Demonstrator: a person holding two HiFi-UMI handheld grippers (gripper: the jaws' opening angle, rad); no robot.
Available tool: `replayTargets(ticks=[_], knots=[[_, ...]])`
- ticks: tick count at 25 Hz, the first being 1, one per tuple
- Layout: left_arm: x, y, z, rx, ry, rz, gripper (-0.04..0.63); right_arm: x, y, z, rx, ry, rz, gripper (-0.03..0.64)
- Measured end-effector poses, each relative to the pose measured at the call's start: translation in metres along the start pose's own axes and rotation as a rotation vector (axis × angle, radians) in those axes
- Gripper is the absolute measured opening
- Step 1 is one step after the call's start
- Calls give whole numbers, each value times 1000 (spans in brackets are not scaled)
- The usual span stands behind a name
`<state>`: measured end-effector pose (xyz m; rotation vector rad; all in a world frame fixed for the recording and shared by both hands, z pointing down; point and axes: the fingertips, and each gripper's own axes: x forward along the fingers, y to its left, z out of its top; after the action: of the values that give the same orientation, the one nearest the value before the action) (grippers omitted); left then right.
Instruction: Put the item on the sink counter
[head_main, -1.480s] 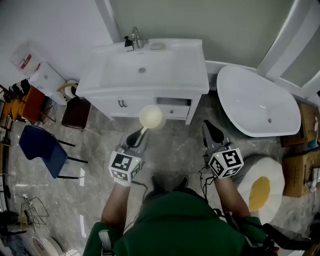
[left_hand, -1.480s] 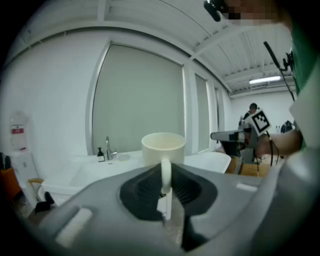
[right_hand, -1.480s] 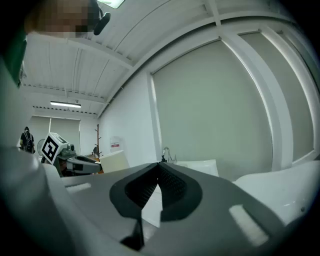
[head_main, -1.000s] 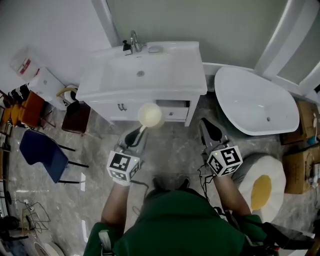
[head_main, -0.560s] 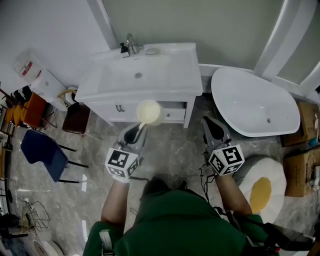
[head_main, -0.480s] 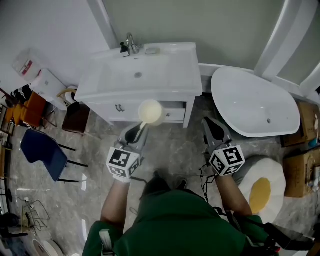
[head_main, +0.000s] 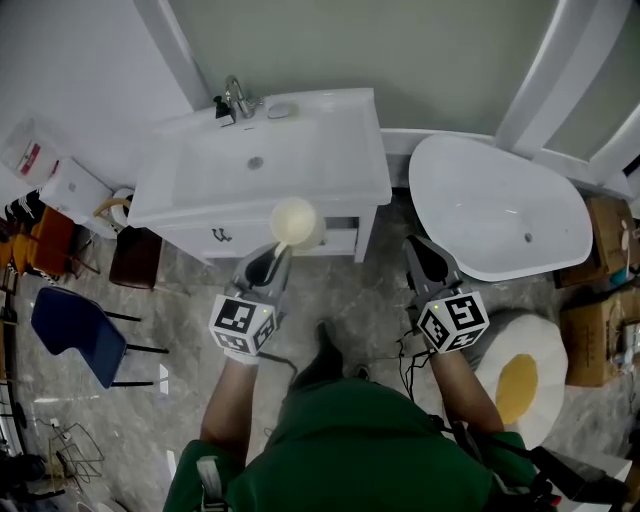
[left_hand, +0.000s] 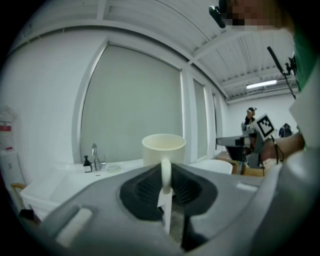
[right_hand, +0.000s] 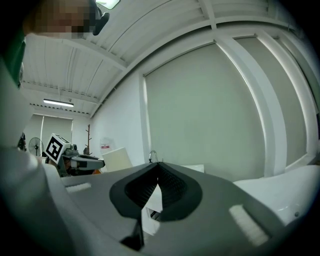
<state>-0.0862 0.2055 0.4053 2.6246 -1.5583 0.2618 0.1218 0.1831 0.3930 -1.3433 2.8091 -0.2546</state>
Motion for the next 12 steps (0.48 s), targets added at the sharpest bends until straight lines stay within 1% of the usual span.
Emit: replayTargets(ticks=[6, 12], knots=[[57, 61, 14, 17, -9, -22, 40, 65, -31, 12, -8, 14, -51, -3], [99, 123, 19, 23, -16, -51, 40, 127, -38, 23, -24, 26, -89, -3]])
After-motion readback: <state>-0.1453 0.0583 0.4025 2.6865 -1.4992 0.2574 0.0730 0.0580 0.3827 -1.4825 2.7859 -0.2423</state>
